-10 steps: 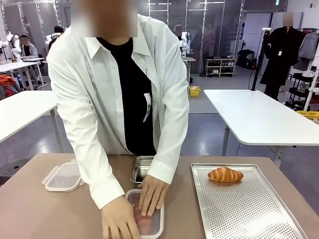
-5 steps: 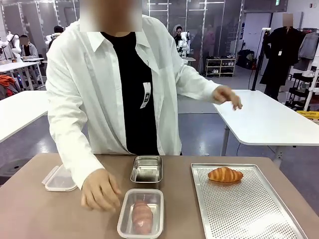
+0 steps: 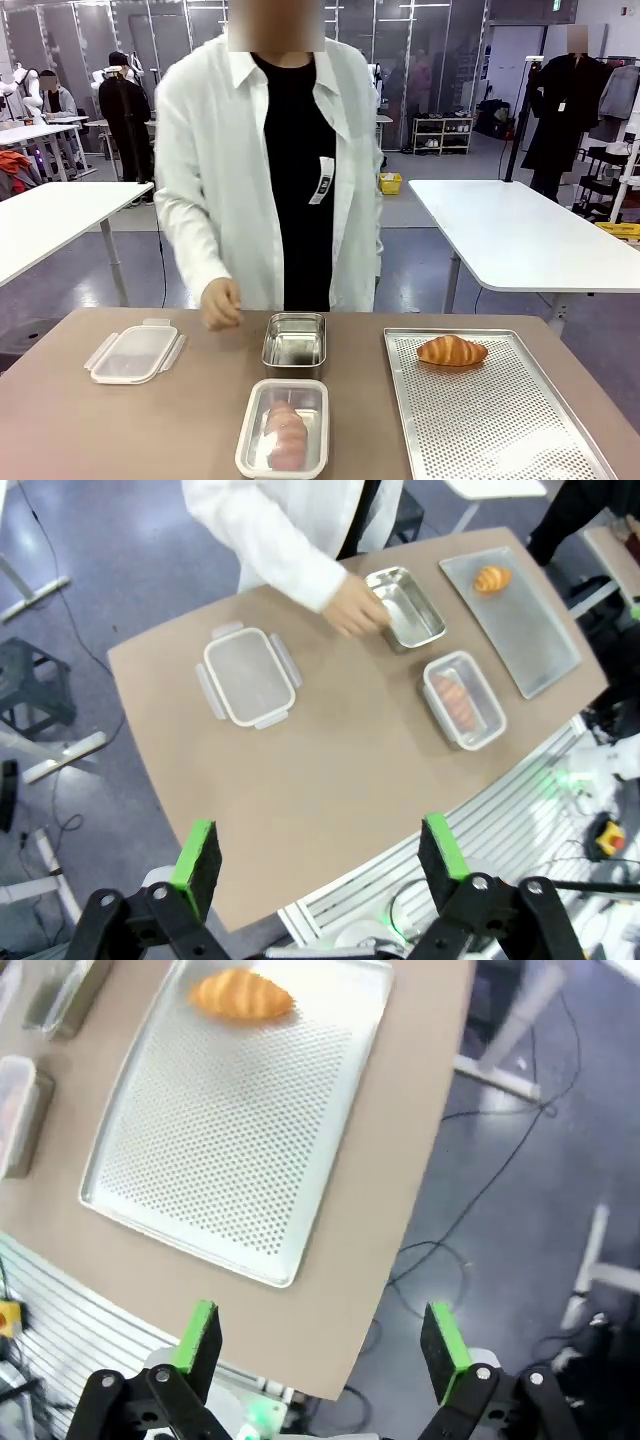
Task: Place the bread into the airtight container.
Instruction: Pick up a Butter Roll and place it into an empty Airtight Container.
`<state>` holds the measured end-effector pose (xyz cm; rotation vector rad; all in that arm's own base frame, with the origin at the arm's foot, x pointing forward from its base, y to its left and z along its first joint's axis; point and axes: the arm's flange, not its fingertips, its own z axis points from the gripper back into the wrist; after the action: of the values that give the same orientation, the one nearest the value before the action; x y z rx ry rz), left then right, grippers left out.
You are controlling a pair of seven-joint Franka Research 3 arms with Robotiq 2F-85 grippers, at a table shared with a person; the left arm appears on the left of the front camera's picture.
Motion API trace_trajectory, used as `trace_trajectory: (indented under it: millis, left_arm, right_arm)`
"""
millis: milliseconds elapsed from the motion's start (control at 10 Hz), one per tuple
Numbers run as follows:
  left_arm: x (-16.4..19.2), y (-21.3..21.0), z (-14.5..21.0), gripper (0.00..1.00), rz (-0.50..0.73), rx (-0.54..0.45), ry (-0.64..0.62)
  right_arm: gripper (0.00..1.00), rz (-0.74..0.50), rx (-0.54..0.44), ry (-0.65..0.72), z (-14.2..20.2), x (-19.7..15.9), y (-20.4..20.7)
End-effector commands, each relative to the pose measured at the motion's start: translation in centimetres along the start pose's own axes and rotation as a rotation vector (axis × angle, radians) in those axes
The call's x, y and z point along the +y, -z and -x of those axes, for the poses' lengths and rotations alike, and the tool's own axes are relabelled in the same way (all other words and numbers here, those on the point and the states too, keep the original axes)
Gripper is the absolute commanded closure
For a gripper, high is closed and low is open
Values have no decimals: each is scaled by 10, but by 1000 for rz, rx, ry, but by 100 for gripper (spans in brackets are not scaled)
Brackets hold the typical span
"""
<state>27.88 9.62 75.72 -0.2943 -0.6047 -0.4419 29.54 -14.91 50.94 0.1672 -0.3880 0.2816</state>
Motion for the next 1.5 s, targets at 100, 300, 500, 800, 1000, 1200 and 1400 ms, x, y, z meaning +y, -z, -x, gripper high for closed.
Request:
trace_trajectory:
  millis: [100, 300, 500, 800, 1000, 1200, 1400]
  left_arm:
    - [0, -2, -1, 0, 2, 0, 15]
    - [0, -2, -1, 0, 2, 0, 15]
    - [0, -2, -1, 0, 2, 0, 15]
    - [0, -2, -1, 0, 2, 0, 15]
    - [0, -2, -1, 0, 2, 0, 15]
    - [0, -2, -1, 0, 2, 0, 15]
    - [0, -2, -1, 0, 2, 0, 15]
  right_arm:
    - [0, 98, 108, -371, -58, 60, 20]
    - [0, 177, 161, -619, -91, 106, 42]
    - [0, 175, 212, -846, -127, 132, 77]
    - [0, 32, 273, -1235, -154, 134, 128]
    - [0, -22, 281, -1285, -160, 133, 142]
    - [0, -48, 262, -1227, -156, 126, 137]
    - [0, -10, 286, -1283, -156, 139, 149]
